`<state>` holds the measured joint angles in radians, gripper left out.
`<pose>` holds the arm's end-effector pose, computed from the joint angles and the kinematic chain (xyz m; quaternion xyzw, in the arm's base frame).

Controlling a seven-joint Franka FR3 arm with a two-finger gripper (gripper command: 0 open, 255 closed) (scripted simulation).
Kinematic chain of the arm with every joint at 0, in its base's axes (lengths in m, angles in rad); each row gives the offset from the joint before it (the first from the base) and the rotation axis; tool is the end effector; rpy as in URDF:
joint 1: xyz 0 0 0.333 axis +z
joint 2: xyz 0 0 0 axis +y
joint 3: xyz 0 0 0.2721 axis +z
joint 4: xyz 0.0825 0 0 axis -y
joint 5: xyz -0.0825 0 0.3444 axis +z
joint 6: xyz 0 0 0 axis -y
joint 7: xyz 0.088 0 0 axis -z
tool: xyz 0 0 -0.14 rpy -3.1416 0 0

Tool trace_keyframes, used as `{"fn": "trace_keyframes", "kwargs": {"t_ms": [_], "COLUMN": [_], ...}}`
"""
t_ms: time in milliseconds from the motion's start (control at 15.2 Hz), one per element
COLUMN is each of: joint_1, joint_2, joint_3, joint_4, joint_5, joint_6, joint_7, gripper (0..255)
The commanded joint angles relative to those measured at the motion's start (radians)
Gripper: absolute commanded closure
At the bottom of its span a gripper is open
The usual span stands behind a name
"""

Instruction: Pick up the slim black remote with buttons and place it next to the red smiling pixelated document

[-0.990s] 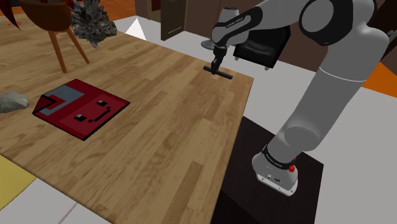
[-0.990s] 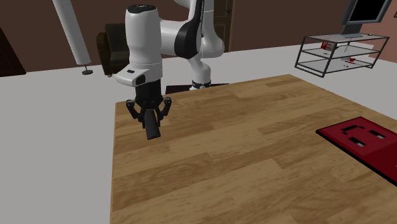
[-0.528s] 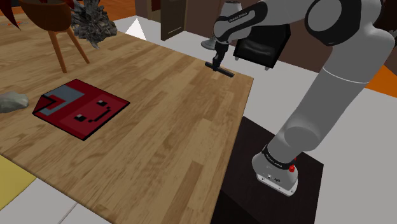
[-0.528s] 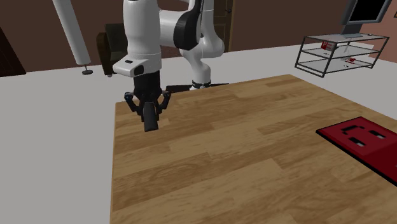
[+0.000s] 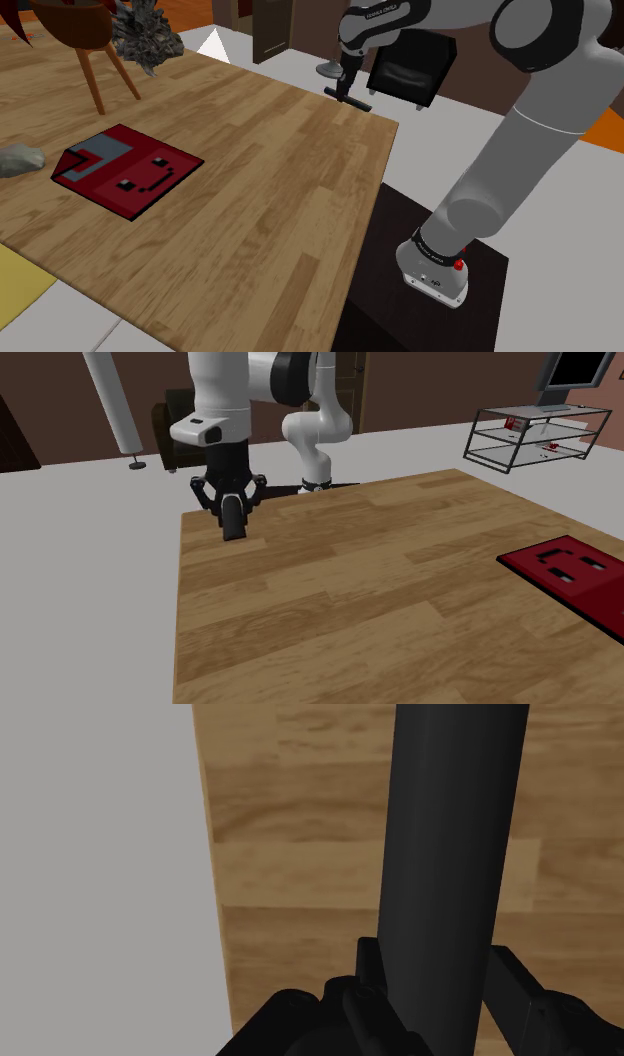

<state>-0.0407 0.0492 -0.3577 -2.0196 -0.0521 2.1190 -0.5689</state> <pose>0.4898 -0.2093 0.3751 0.9943 0.0984 0.0090 0.0399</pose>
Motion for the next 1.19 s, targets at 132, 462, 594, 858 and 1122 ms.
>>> {"fn": "trace_keyframes", "kwargs": {"t_ms": [132,462,594,858,1122], "joint_1": [0.001,0.058,0.079,0.12,0.162], "joint_2": [-0.013,-0.113,-0.146,-0.201,-0.239], "joint_3": [0.0,0.058,0.084,0.141,0.201], "joint_4": [0.036,-0.075,-0.111,-0.17,-0.21], "joint_5": [-0.004,-0.047,-0.058,-0.069,-0.069], "joint_6": [-0.048,-0.041,-0.041,-0.045,-0.052], "joint_7": [0.0,0.135,0.188,0.293,0.394], "gripper": [255,255,255,255,255]}}
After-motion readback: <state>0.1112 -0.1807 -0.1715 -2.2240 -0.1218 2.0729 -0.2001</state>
